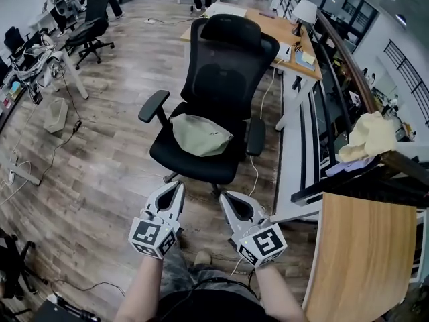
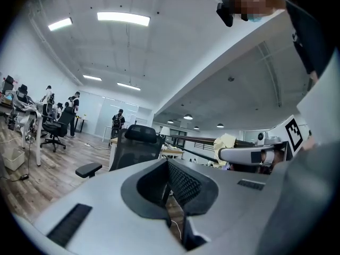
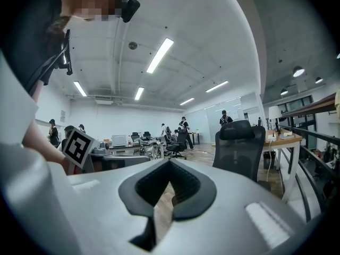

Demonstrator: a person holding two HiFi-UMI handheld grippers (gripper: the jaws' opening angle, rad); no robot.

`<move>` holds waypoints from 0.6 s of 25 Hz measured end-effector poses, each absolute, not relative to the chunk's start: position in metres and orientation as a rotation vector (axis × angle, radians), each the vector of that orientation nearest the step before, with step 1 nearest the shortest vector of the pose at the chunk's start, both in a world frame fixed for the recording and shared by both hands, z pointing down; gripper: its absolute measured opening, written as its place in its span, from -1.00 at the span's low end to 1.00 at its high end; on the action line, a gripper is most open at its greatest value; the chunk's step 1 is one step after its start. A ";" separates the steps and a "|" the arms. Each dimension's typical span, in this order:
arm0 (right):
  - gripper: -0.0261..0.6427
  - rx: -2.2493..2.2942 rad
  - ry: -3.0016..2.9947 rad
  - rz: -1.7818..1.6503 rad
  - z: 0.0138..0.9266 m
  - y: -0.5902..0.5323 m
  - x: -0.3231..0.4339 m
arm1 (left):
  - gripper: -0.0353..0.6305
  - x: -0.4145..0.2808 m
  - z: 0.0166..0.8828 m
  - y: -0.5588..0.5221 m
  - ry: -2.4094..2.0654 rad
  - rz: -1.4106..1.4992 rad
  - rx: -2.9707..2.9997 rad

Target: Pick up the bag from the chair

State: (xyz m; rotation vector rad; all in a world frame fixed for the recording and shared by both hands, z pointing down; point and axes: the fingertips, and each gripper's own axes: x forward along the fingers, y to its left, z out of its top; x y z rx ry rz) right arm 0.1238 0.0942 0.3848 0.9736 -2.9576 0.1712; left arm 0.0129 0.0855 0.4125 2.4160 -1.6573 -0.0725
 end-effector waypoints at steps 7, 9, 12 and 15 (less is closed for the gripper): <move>-0.90 1.029 -2.942 0.173 0.385 0.052 0.109 | -0.90 0.003 0.411 0.030 -1.581 -0.061 2.477; -0.90 1.056 -2.942 0.176 0.384 0.038 0.102 | -0.90 -0.003 0.408 0.013 -1.554 -0.046 2.509; -0.90 1.097 -2.941 0.189 0.384 0.013 0.089 | -0.90 -0.015 0.409 -0.016 -1.514 -0.010 2.541; -0.90 1.126 -2.928 0.201 0.386 -0.014 0.073 | -0.90 -0.031 0.408 -0.045 -1.486 0.012 2.560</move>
